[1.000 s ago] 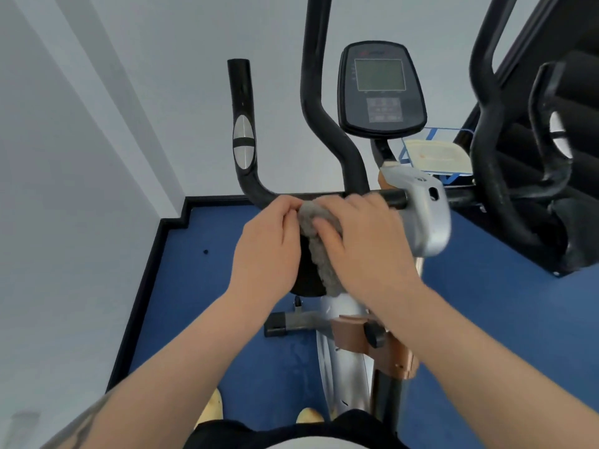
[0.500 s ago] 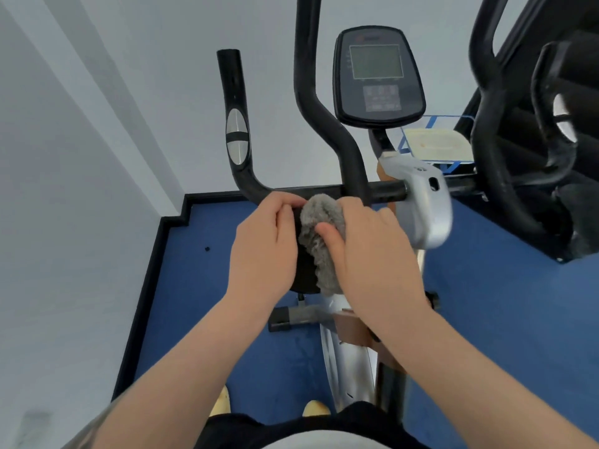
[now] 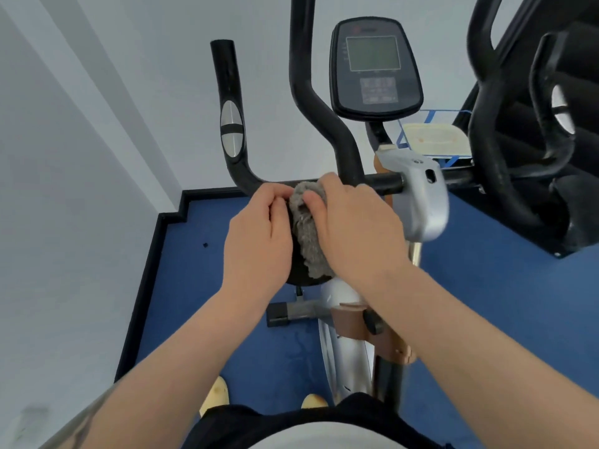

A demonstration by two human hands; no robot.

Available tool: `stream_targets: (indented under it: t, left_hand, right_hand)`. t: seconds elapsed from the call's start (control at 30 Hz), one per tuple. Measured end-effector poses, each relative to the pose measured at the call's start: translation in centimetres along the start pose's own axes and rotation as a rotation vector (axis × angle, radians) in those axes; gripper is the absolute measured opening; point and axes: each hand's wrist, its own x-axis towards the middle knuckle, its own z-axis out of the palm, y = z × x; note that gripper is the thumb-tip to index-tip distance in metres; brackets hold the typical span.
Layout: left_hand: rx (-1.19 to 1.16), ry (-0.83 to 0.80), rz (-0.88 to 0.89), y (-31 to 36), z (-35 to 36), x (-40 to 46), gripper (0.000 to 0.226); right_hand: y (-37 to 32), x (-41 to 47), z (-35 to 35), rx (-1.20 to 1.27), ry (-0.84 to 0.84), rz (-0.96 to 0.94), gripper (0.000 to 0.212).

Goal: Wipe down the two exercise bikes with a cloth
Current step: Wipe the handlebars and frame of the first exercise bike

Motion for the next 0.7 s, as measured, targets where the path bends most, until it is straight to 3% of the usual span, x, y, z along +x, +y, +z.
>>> stream_targets:
  t: [0.17, 0.3, 0.47, 0.7]
  left_hand:
    - [0.03, -0.009, -0.008, 0.2, -0.3, -0.4, 0.027]
    - [-0.028, 0.002, -0.036, 0.2, 0.0, -0.3, 0.027]
    - [-0.057, 0.006, -0.055, 0.1, -0.1, -0.4, 0.027]
    - [-0.067, 0.014, -0.054, 0.0, 0.0, -0.2, 0.027]
  right_hand:
    - [0.7, -2.3, -0.4, 0.136, 0.01, -0.044, 0.041]
    - [0.0, 0.7, -0.7, -0.022, -0.069, -0.067, 0.033]
    - [0.8, -1.8, -0.9, 0.105, -0.038, -0.023, 0.031]
    - [0.1, 0.3, -0.7, 0.017, -0.066, -0.015, 0.032]
